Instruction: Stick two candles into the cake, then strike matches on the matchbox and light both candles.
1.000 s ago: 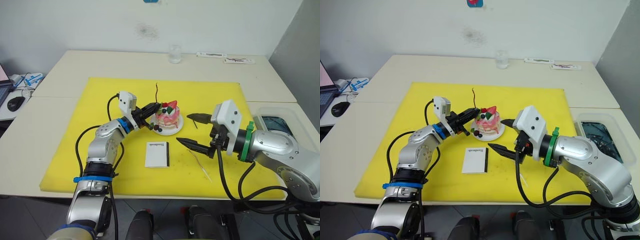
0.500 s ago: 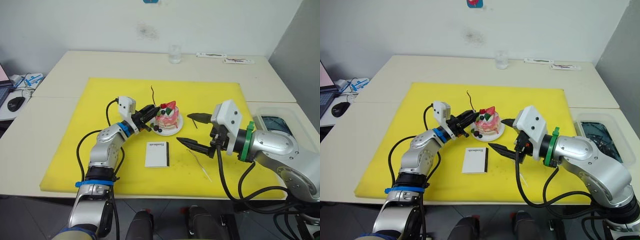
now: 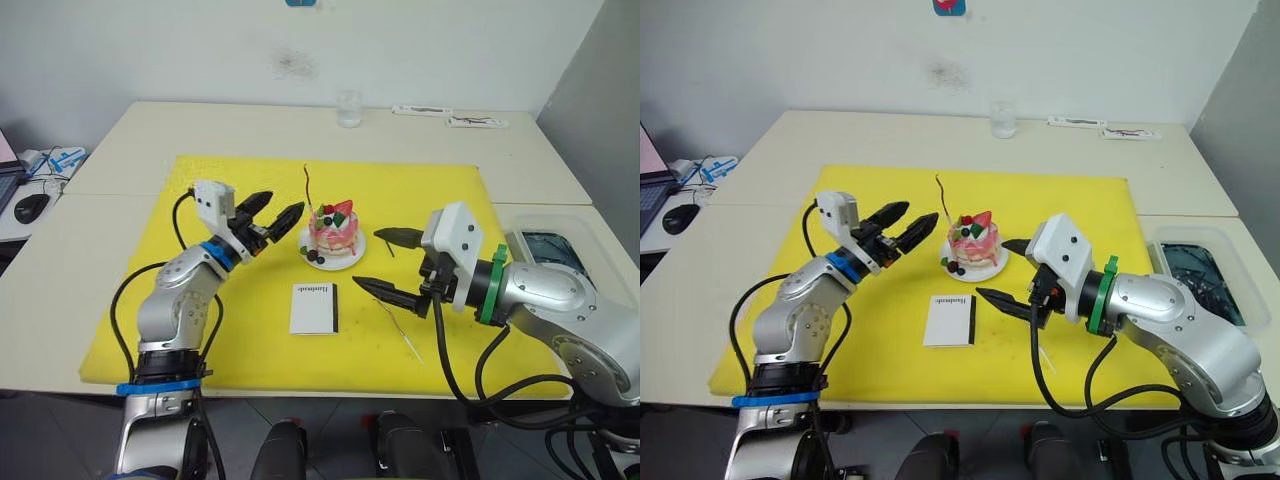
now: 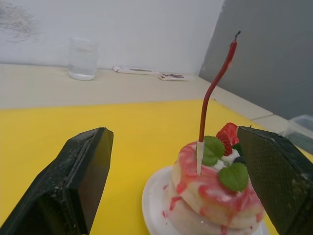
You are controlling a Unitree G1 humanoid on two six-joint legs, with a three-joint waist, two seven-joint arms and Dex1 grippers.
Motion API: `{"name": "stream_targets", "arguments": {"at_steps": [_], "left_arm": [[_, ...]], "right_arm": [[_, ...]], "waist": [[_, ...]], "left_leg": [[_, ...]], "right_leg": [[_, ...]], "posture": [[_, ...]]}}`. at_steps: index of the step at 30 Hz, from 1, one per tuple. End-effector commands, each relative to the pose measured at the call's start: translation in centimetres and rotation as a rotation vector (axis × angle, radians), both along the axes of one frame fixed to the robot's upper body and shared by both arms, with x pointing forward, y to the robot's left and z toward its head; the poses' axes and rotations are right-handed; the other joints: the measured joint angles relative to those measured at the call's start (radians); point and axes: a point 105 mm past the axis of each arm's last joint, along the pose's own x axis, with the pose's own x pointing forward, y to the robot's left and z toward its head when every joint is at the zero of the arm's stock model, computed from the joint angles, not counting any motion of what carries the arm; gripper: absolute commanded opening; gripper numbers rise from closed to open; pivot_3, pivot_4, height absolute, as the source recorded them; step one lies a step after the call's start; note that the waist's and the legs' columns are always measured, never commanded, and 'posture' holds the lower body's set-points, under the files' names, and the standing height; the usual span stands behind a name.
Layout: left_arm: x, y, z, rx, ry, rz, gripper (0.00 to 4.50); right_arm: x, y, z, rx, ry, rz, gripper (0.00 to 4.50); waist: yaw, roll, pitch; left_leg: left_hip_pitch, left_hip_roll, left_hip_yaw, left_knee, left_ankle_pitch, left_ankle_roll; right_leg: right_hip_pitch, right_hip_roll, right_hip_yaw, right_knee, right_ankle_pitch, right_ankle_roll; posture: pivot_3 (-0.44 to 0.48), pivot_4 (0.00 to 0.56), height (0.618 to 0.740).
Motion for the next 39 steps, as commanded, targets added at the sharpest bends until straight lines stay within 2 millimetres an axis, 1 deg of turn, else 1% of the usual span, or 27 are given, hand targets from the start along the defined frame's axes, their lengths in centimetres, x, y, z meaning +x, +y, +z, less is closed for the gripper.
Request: {"name": "stream_targets", "arguments": {"at_steps": [1, 3, 5, 6, 8, 10, 13, 15, 21, 24, 28, 31, 33, 37, 39], "left_arm": [[-3.0, -0.4, 1.7, 0.139, -0.063, -0.124, 4.48], [-5.1, -0.7, 0.7, 0.276, -0.034, -0.247, 4.48], [-6.9, -1.2, 0.3, 0.314, 0.023, -0.356, 4.48], [-7.9, -1.8, 0.0, 0.342, 0.050, -0.424, 4.48], [-9.8, -2.8, -0.6, 0.385, 0.091, -0.539, 4.48], [-11.9, -4.1, -1.3, 0.410, 0.122, -0.662, 4.48], [-14.5, -5.4, -2.4, 0.448, 0.154, -0.804, 4.48], [-15.0, -5.8, -2.7, 0.450, 0.159, -0.835, 4.48], [-14.4, -6.2, -2.5, 0.442, 0.133, -0.823, 4.48], [-14.2, -6.2, -2.6, 0.447, 0.123, -0.817, 4.50], [-13.9, -6.1, -2.7, 0.449, 0.113, -0.803, 4.50], [-14.0, -6.1, -2.8, 0.452, 0.110, -0.799, 4.50], [-14.0, -6.0, -3.0, 0.453, 0.110, -0.796, 4.50], [-14.2, -6.1, -3.0, 0.436, 0.114, -0.801, 4.50], [-14.4, -6.2, -2.7, 0.415, 0.115, -0.816, 4.50]], "right_arm": [[-0.9, -1.4, 0.2, -0.031, -0.046, -0.046, 3.87], [-1.7, -2.1, -1.1, -0.064, -0.007, -0.072, 3.87], [-2.3, -2.9, -2.7, -0.105, 0.031, -0.112, 3.87], [-2.6, -3.4, -3.5, -0.123, 0.053, -0.141, 3.87], [-2.9, -4.2, -4.7, -0.149, 0.081, -0.184, 3.87], [-3.4, -4.7, -6.0, -0.177, 0.115, -0.220, 3.87], [-4.0, -5.0, -7.6, -0.189, 0.167, -0.271, 3.87], [-4.2, -5.0, -8.3, -0.191, 0.179, -0.287, 3.87], [-3.8, -4.4, -9.5, -0.170, 0.190, -0.334, 3.87], [-3.4, -4.4, -10.0, -0.163, 0.198, -0.365, 3.22], [-3.6, -4.1, -10.3, -0.166, 0.223, -0.358, 1.83], [-3.7, -4.1, -10.3, -0.174, 0.231, -0.353, 0.67], [-3.7, -4.0, -10.2, -0.180, 0.235, -0.345, 0.02], [-3.6, -4.3, -9.6, -0.183, 0.225, -0.339, 0.02], [-3.5, -4.7, -8.7, -0.180, 0.210, -0.325, 0.02]], "waist": [[0.000, 0.000, 0.000], [0.000, 0.000, 0.000], [0.001, 0.000, 0.000], [0.002, 0.000, 0.000], [0.002, 0.000, 0.000], [0.000, 0.000, 0.000], [0.000, 0.000, 0.000], [-0.001, 0.000, 0.000], [-0.001, 0.000, 0.000], [-0.001, 0.000, 0.000], [-0.001, 0.000, 0.000], [-0.001, 0.000, 0.000], [-0.001, 0.000, 0.000], [-0.001, 0.000, 0.000], [-0.001, 0.000, 0.000]], "left_leg": [[0.000, 0.000, 0.000, 0.000, 0.000, 0.000], [0.000, 0.000, 0.000, -0.001, 0.000, 0.000], [0.000, 0.001, 0.000, -0.003, 0.000, 0.000], [0.001, 0.001, 0.000, -0.003, 0.000, 0.000], [0.000, 0.001, 0.000, -0.002, 0.000, 0.000], [0.001, 0.001, 0.001, -0.001, 0.000, 0.000], [0.001, 0.001, 0.002, 0.000, 0.000, 0.000], [0.002, 0.002, 0.002, 0.000, 0.000, 0.000], [0.002, 0.002, 0.002, 0.002, 0.000, 0.000], [0.002, 0.002, 0.003, 0.001, 0.000, 0.000], [0.001, 0.002, 0.003, 0.000, 0.000, 0.000], [0.001, 0.002, 0.003, -0.001, 0.000, 0.000], [0.001, 0.002, 0.003, -0.001, 0.000, 0.000], [0.001, 0.002, 0.003, 0.000, 0.000, 0.000], [0.001, 0.002, 0.002, 0.000, 0.000, 0.000]], "right_leg": [[0.000, 0.000, 0.000, 0.000, 0.000, 0.000], [0.000, 0.000, 0.000, 0.000, -0.001, -0.002], [-0.001, 0.000, 0.000, 0.000, -0.004, -0.004], [-0.001, 0.000, -0.001, 0.000, -0.006, -0.006], [-0.001, 0.000, -0.001, 0.000, -0.006, -0.006], [0.000, -0.001, 0.000, 0.000, -0.006, -0.006], [0.000, -0.001, 0.001, 0.000, -0.006, -0.006], [-0.001, -0.001, 0.000, 0.000, -0.006, -0.006], [-0.001, 0.000, 0.000, -0.001, -0.006, -0.006], [-0.001, 0.000, 0.000, -0.001, -0.006, -0.006], [-0.001, 0.000, 0.000, -0.001, -0.006, -0.006], [-0.001, 0.000, 0.000, -0.001, -0.006, -0.006], [-0.001, 0.000, 0.000, -0.001, -0.006, -0.006], [-0.001, 0.000, 0.000, -0.001, -0.006, -0.006], [-0.001, 0.000, 0.000, -0.001, -0.006, -0.006]], "posture": [[0.000, 0.150, 0.740], [0.000, 0.150, 0.740], [0.000, 0.150, 0.740], [0.000, 0.150, 0.740], [0.000, 0.150, 0.740], [0.000, 0.150, 0.740], [0.000, 0.150, 0.740], [0.000, 0.150, 0.740], [0.000, 0.150, 0.740], [0.000, 0.150, 0.740], [0.000, 0.150, 0.740], [0.000, 0.150, 0.740], [0.000, 0.150, 0.740], [0.000, 0.150, 0.740], [0.000, 0.150, 0.740]]}}
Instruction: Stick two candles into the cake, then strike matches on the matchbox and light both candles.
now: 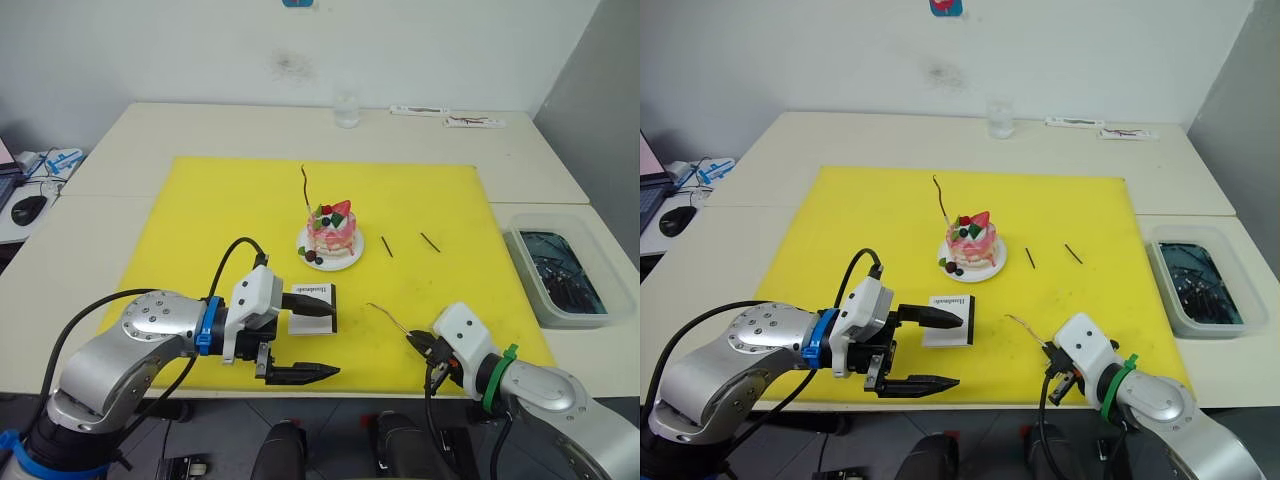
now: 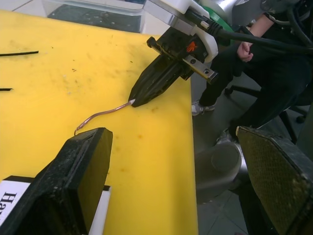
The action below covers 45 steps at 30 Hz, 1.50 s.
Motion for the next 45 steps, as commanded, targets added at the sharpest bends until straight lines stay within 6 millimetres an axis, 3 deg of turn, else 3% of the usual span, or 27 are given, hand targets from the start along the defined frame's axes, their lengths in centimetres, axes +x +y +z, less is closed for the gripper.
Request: {"name": "stream_targets", "arguments": {"at_steps": [1, 3, 9, 14, 24, 27, 31, 37, 42, 45], "left_arm": [[-0.6, -0.4, 0.8, -0.041, -0.003, -0.041, 4.50], [-0.9, -0.7, 0.9, -0.046, -0.002, -0.070, 4.50], [-0.6, -1.9, 1.2, -0.052, -0.051, -0.109, 4.50], [-0.4, -2.5, 1.2, -0.055, -0.059, -0.132, 4.50], [0.5, -3.1, 1.6, -0.072, -0.078, -0.119, 4.50], [0.4, -3.2, 1.6, -0.072, -0.079, -0.116, 4.50], [0.3, -3.1, 1.5, -0.068, -0.069, -0.106, 4.50], [0.2, -3.2, 0.9, -0.033, -0.077, -0.100, 4.50], [0.0, -3.7, -0.1, -0.003, -0.104, -0.104, 4.50], [-0.4, -4.2, -0.4, -0.006, -0.107, -0.109, 4.50]], "right_arm": [[0.1, -0.5, 2.5, -0.001, -0.072, 0.047, 0.02], [0.2, -2.1, 3.3, -0.039, -0.087, 0.055, 0.02], [0.6, -9.3, 3.5, -0.241, -0.089, 0.043, 0.02], [0.0, -12.1, 2.6, -0.256, -0.048, 0.062, 0.02], [-0.8, -13.3, 0.8, -0.179, 0.080, 0.059, 0.02], [-0.6, -13.2, 1.0, -0.172, 0.079, 0.052, 0.67], [-0.1, -13.0, 2.4, -0.176, 0.058, 0.049, 1.98], [-1.2, -13.2, 4.9, -0.280, 0.160, 0.102, 1.98], [-0.9, -13.7, 5.3, -0.418, 0.292, 0.044, 1.98], [-1.0, -13.0, 5.0, -0.456, 0.376, 0.074, 1.98]], "waist": [[0.000, 0.000, 0.000], [0.000, 0.000, 0.000], [0.004, 0.000, 0.000], [-0.001, 0.000, 0.000], [0.000, 0.000, 0.000], [0.000, 0.000, 0.000], [0.000, 0.000, 0.000], [0.001, 0.000, 0.000], [0.000, 0.000, 0.000], [0.000, 0.000, 0.000]], "left_leg": [[0.000, 0.000, 0.000, 0.000, 0.000, 0.000], [0.000, 0.000, 0.000, 0.001, 0.000, 0.000], [0.000, -0.001, 0.000, 0.001, 0.000, 0.000], [0.000, -0.001, 0.000, 0.000, 0.000, 0.000], [0.001, -0.001, 0.001, 0.002, 0.000, 0.000], [0.001, -0.001, 0.000, 0.002, 0.000, 0.000], [0.001, -0.001, 0.001, 0.002, 0.000, 0.000], [0.001, -0.002, 0.000, 0.002, 0.000, 0.000], [0.001, -0.001, 0.001, 0.002, 0.000, 0.000], [0.001, -0.001, 0.001, 0.002, 0.000, 0.000]], "right_leg": [[0.000, 0.000, 0.000, 0.000, 0.000, 0.000], [0.000, 0.000, 0.000, 0.000, 0.000, 0.000], [0.001, 0.000, 0.000, 0.000, 0.000, 0.000], [0.001, 0.000, 0.000, 0.000, 0.000, 0.000], [0.002, 0.000, 0.001, 0.001, 0.001, 0.001], [0.002, 0.000, 0.001, 0.002, 0.001, 0.002], [0.002, 0.000, 0.001, 0.002, 0.001, 0.002], [0.002, 0.000, 0.001, 0.002, 0.001, 0.002], [0.003, 0.000, 0.002, 0.002, 0.001, 0.002], [0.002, 0.000, 0.002, 0.002, 0.001, 0.002]], "posture": [[0.000, 0.150, 0.740], [0.000, 0.150, 0.740], [0.000, 0.150, 0.740], [0.000, 0.150, 0.740], [0.000, 0.150, 0.740], [0.000, 0.150, 0.740], [0.000, 0.150, 0.740], [0.000, 0.150, 0.740], [0.000, 0.150, 0.740], [0.000, 0.150, 0.740]]}}
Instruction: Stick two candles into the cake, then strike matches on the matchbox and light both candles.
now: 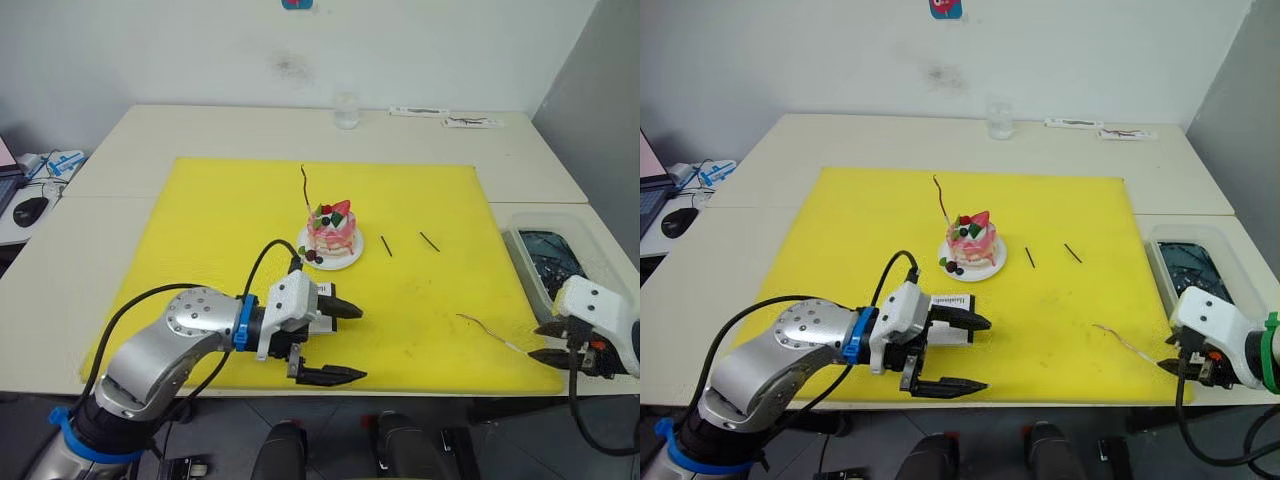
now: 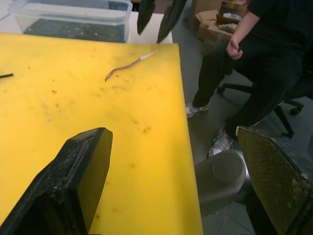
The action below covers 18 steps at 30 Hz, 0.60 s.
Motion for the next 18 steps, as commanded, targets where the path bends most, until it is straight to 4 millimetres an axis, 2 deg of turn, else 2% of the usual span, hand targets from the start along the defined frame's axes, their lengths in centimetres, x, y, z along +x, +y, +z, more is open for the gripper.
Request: {"name": "stream_targets", "arguments": {"at_steps": [1, 9, 18], "left_arm": [[-0.9, -1.0, 0.4, -0.013, -0.053, -0.033, 4.50], [-1.0, -1.7, -0.1, -0.020, -0.070, -0.026, 4.50], [-1.2, -2.2, -0.4, -0.040, -0.071, -0.011, 4.50]], "right_arm": [[-0.1, 1.0, -0.3, -0.030, 0.089, 0.018, 1.98], [1.5, 1.4, -1.4, -0.088, 0.125, 0.084, 1.98], [2.1, 2.0, -2.3, -0.067, 0.181, 0.088, 1.98]], "waist": [[-0.001, 0.000, 0.000], [0.000, 0.000, 0.000], [0.000, 0.000, 0.000]], "left_leg": [[0.000, 0.000, 0.000, 0.000, 0.000, 0.000], [-0.001, 0.000, 0.001, -0.001, 0.000, 0.000], [-0.001, 0.000, 0.001, -0.001, 0.000, 0.000]], "right_leg": [[0.000, 0.000, 0.000, 0.000, 0.000, 0.000], [-0.001, 0.000, 0.000, -0.001, 0.000, 0.000], [-0.001, 0.000, 0.000, 0.000, 0.000, 0.000]], "posture": [[0.000, 0.150, 0.740], [0.000, 0.150, 0.740], [0.000, 0.150, 0.740]]}}
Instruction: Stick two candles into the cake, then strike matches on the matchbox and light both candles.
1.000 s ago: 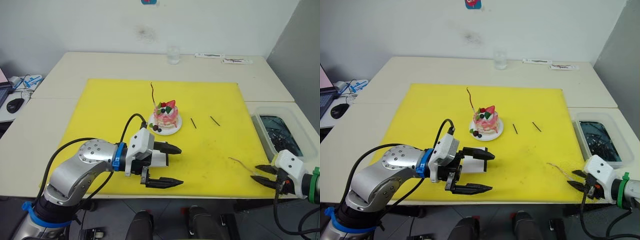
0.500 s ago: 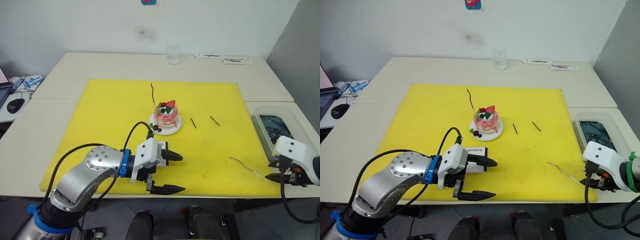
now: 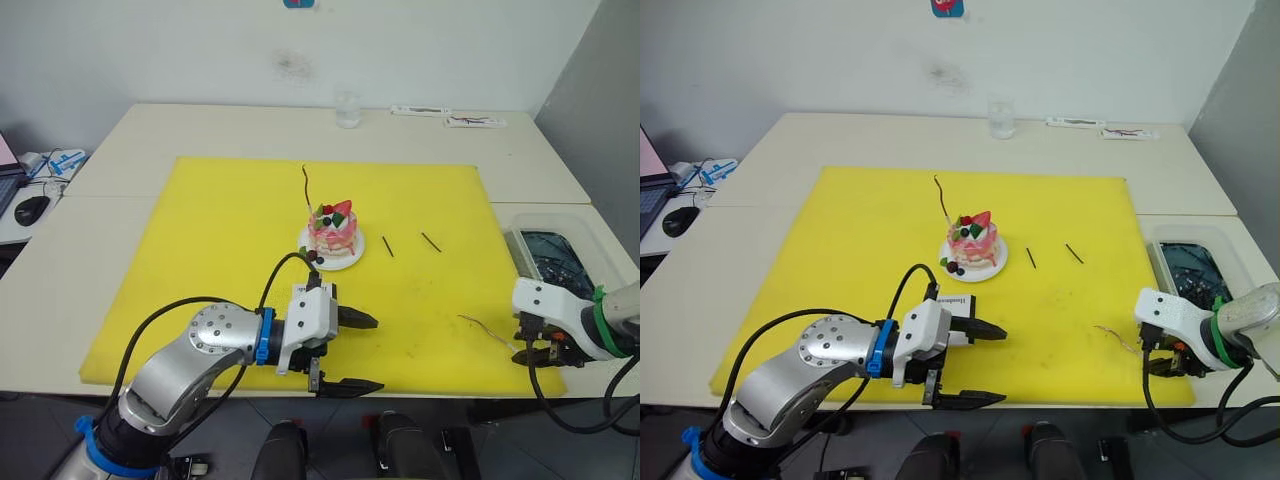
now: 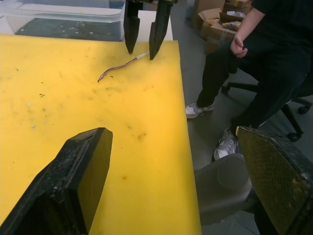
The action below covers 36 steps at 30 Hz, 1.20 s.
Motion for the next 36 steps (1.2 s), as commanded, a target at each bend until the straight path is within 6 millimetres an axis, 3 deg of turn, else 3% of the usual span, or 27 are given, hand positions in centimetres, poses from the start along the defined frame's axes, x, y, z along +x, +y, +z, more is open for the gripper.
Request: {"name": "stream_targets", "arguments": {"at_steps": [1, 11, 13, 17, 26, 30, 36], "left_arm": [[-0.6, -0.5, 0.7, -0.027, -0.040, -0.022, 4.50], [-0.5, -0.7, 0.6, -0.035, -0.043, -0.015, 4.50], [-0.5, -0.7, 0.6, -0.041, -0.042, -0.013, 4.50], [-0.9, -0.7, 1.1, -0.081, -0.020, -0.032, 4.50], [-0.9, 0.2, 2.3, -0.147, -0.001, -0.045, 4.50], [0.5, 1.3, 3.2, -0.189, -0.027, 0.056, 4.50], [4.3, 4.9, 4.8, -0.246, -0.168, 0.369, 4.50]], "right_arm": [[0.4, 0.3, 0.3, 0.008, -0.001, -0.002, 1.98], [0.9, 0.5, -0.3, 0.009, 0.024, -0.009, 1.98], [0.9, 0.6, -0.3, 0.015, 0.027, -0.014, 1.49], [1.1, 0.6, -0.2, 0.025, 0.028, -0.026, 0.07], [1.3, 1.0, 1.3, 0.094, 0.011, -0.061, 0.03], [2.6, 2.6, 4.3, 0.232, -0.116, -0.061, 0.03], [7.7, 8.2, 10.1, 0.618, -0.565, -0.079, 0.03]], "waist": [[0.000, 0.000, 0.000], [0.000, 0.000, 0.000], [-0.001, 0.000, 0.000], [-0.001, 0.000, 0.000], [0.000, 0.000, 0.000], [-0.002, 0.000, 0.000], [-0.008, 0.000, 0.000]], "left_leg": [[0.000, 0.000, 0.000, 0.000, 0.000, 0.000], [0.001, 0.000, 0.000, 0.000, 0.000, 0.000], [0.001, 0.000, 0.000, 0.000, 0.000, 0.000], [0.001, 0.000, 0.000, 0.000, 0.000, 0.000], [0.001, 0.000, 0.000, 0.000, 0.000, 0.000], [0.001, 0.000, 0.000, 0.001, 0.000, 0.000], [0.002, 0.001, -0.002, 0.001, 0.000, 0.000]], "right_leg": [[0.000, 0.000, 0.000, 0.000, 0.000, 0.000], [0.000, 0.000, 0.000, 0.001, 0.000, 0.000], [0.000, 0.000, 0.000, 0.001, 0.000, 0.000], [0.000, 0.000, 0.000, 0.001, 0.000, 0.000], [0.000, 0.000, 0.000, 0.001, 0.000, 0.000], [0.000, 0.000, 0.000, 0.001, 0.000, 0.001], [0.001, 0.002, 0.000, 0.002, 0.002, 0.001]], "posture": [[0.000, 0.150, 0.740], [0.000, 0.150, 0.740], [0.000, 0.150, 0.740], [0.000, 0.150, 0.740], [0.000, 0.150, 0.740], [0.000, 0.150, 0.740], [0.000, 0.150, 0.740]]}}
